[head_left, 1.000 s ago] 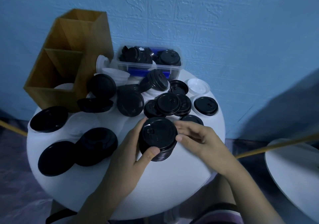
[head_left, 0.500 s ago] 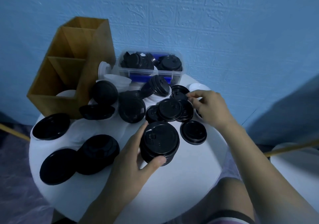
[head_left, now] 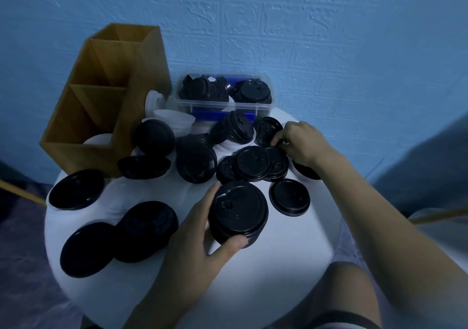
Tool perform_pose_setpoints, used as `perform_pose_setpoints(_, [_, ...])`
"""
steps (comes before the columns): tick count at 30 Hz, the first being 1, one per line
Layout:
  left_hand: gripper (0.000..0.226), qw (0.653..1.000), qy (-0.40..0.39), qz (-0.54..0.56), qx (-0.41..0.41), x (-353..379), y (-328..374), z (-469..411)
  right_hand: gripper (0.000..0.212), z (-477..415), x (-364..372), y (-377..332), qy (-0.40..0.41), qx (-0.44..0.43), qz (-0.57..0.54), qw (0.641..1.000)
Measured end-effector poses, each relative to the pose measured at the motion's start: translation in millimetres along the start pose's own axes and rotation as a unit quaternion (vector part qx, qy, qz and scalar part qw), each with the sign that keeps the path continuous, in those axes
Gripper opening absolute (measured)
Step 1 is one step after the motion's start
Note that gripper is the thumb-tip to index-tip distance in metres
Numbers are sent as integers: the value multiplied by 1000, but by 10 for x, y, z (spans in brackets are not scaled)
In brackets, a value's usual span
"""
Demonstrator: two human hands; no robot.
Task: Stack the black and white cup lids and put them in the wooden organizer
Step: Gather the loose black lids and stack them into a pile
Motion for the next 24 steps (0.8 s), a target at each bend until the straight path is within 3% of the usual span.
perform_pose_setpoints(9, [83, 1000, 5, 3, -5, 1, -33, -5, 20, 41, 81, 76, 58, -21, -69, 996])
perform_pose_setpoints(13, [84, 1000, 8, 5, -2, -1, -32, -6, 15, 158, 63, 84, 109, -4, -205, 973])
perform_pose_setpoints(17, [83, 1000, 4, 9, -5, -1, -47, -2, 20, 388, -57, 26, 159, -2, -442, 883])
perform_pose_setpoints(24, [87, 1000, 7, 15, -12, 12, -38, 19, 10, 640, 22, -156, 76, 9, -742, 666])
Point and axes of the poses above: each hand's wrist, its own z-axis away from the middle knuckle, its own x-axis out of the palm, y = z × x, the point moved 3 cm from there along -z, towards the middle knuckle, and after that the axes turned 14 degrees about -y, right-handed, at the moved point
